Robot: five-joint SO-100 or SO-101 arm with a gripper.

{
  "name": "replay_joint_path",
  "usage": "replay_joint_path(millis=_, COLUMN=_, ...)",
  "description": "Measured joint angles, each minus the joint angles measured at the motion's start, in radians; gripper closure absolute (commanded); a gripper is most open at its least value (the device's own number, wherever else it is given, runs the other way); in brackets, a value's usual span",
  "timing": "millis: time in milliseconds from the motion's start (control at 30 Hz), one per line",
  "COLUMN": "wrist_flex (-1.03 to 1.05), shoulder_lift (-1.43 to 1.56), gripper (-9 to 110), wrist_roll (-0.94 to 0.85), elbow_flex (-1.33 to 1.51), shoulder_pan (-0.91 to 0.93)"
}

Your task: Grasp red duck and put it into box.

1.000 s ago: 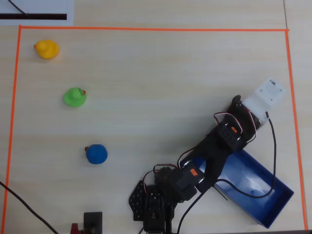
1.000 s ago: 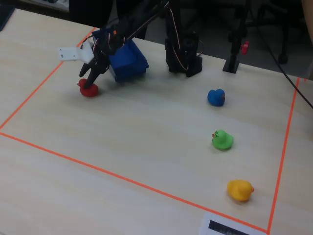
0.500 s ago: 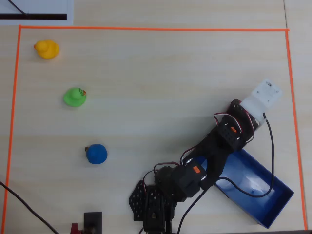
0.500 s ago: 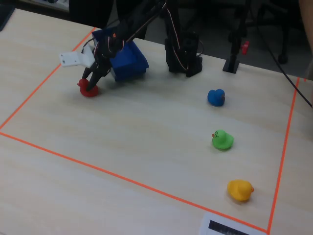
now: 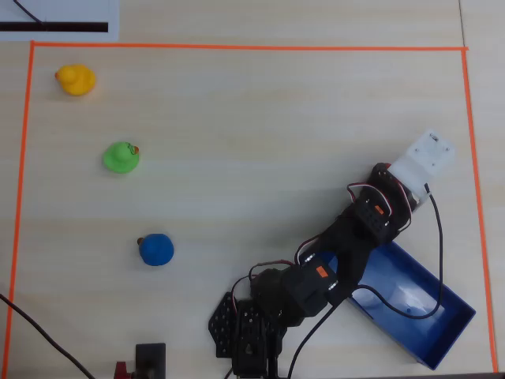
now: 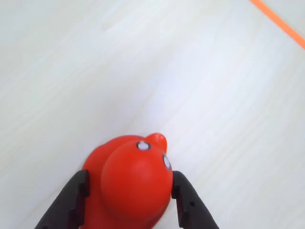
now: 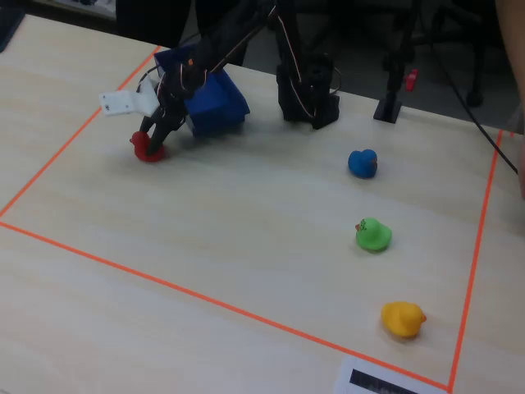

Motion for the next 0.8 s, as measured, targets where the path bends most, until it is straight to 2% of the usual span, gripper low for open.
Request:
replay_joint_path(millis=167, wrist_flex=0.0, shoulder_lift=-0.04, gripper=83, wrist_roll=0.005, elbow_flex=-0.044, shoulder_pan=0.0)
replay_joint_path(millis=300, wrist_flex=0.0, shoulder_lift=-0.074, gripper=98, wrist_roll=0.003, elbow_flex=-0.086, shoulder_pan=0.0)
replay_joint_path(millis=367, wrist_flex=0.0, shoulder_lift=-0.074, gripper=101, wrist_roll=0.0, elbow_flex=-0.095, shoulder_pan=0.0)
replay_joint_path(millis=800, wrist_flex=0.032, shoulder_lift=-0.023, gripper=101, wrist_roll=0.009, elbow_flex=-0.092, shoulder_pan=0.002)
